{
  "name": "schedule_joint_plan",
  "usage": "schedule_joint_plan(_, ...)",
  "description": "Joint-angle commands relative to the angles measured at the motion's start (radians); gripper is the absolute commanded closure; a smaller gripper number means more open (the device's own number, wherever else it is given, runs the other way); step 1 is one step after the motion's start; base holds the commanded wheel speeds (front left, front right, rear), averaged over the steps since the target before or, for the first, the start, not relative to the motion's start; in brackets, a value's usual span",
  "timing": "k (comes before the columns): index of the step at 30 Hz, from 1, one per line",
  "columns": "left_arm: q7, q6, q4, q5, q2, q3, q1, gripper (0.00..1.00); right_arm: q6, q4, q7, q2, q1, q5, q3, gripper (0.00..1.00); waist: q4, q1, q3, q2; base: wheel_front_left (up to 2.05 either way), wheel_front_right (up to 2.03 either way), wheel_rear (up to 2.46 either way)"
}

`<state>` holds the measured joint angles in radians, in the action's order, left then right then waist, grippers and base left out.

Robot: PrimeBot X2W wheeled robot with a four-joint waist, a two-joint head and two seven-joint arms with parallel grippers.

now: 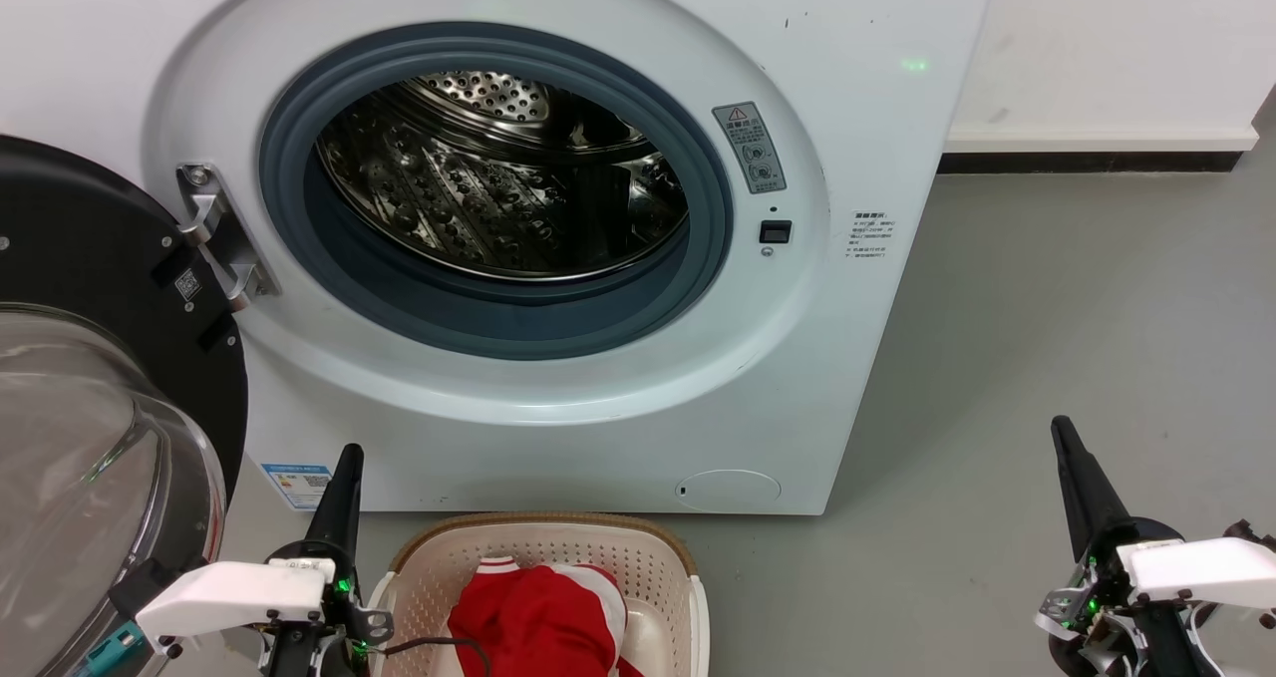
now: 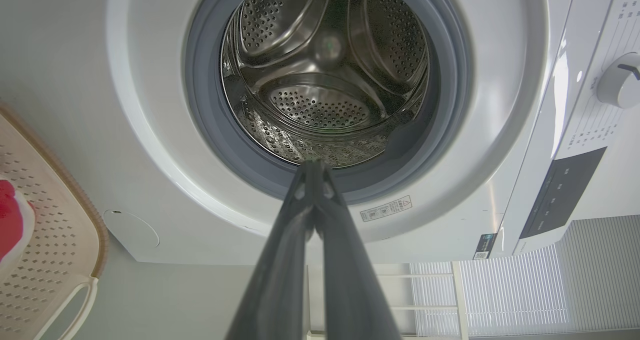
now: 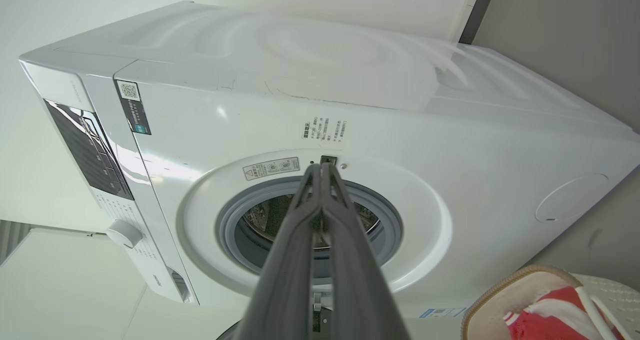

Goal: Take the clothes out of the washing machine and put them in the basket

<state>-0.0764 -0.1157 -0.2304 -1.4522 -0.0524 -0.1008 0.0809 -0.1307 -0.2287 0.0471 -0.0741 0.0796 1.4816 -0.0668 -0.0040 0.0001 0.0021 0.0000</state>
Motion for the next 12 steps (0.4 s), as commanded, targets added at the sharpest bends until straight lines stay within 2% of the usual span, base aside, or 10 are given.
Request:
schedule_joint_plan(1,-0.007,-0.008,-0.002,-0.02,0.001,-0.004,0.014,1.0,0.0,-0.001,0.007,-0.002,0.017,0.023,-0.004,1.0,0.0,-0.0001,0.0,0.0,0.0,0.0,0.0)
schedule_joint_plan(12,-0.027,-0.014,-0.011,-0.105,0.003,-0.011,0.028,1.0,0.0,-0.011,0.03,0.001,0.029,0.104,-0.012,1.0,0.002,-0.0001,0.001,0.0,0.0,0.0,0.0)
